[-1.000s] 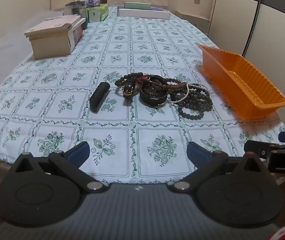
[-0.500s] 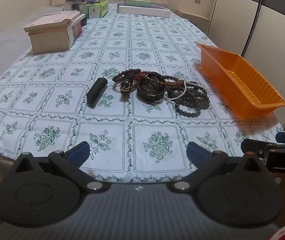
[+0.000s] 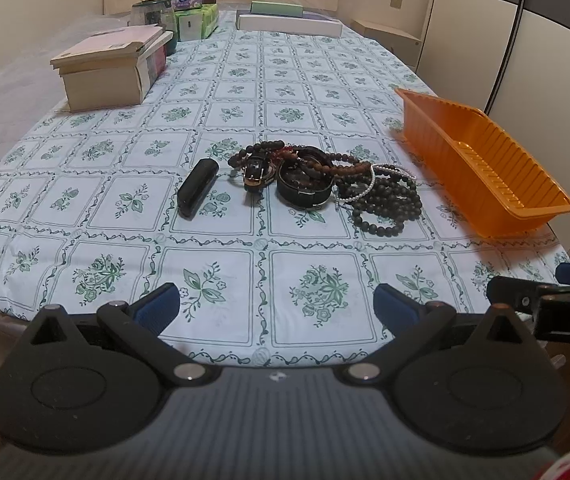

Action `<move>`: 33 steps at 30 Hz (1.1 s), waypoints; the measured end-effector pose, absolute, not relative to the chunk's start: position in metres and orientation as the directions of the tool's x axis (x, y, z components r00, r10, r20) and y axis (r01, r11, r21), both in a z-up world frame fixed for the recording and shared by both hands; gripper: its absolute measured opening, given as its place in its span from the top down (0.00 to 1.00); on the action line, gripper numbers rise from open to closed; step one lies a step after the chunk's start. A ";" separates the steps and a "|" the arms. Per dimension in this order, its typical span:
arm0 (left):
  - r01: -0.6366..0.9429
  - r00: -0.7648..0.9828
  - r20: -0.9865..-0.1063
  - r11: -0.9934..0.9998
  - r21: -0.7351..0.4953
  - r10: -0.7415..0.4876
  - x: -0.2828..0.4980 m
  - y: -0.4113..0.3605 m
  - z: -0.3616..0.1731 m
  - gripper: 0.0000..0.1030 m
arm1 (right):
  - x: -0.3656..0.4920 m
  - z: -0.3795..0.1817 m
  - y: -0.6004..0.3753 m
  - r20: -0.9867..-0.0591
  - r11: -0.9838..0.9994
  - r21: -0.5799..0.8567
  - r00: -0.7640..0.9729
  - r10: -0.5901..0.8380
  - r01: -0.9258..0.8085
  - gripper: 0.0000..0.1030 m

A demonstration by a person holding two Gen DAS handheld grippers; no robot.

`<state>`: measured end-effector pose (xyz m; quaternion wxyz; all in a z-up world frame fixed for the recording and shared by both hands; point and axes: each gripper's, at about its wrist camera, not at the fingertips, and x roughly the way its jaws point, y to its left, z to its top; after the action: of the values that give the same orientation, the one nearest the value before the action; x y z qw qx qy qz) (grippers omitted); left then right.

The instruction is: Organize jewelry

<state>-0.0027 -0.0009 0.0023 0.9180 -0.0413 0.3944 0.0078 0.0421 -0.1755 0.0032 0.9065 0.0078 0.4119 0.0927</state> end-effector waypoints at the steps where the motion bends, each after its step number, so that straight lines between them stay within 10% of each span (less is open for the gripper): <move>1: -0.046 0.689 -0.725 0.996 -0.070 -0.019 -0.003 -0.001 0.002 0.01 | 0.042 0.003 -0.175 -0.745 0.983 0.090 0.643 0.174 -0.161 0.00; 33: -0.034 0.687 -0.726 0.997 -0.074 -0.030 -0.003 -0.003 0.004 0.01 | 0.043 0.005 -0.177 -0.741 0.983 0.089 0.648 0.175 -0.163 0.00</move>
<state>-0.0031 -0.0028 0.0036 0.9175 -0.0405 0.3957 0.0010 0.0428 -0.1767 0.0051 0.9077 0.0074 0.4091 0.0930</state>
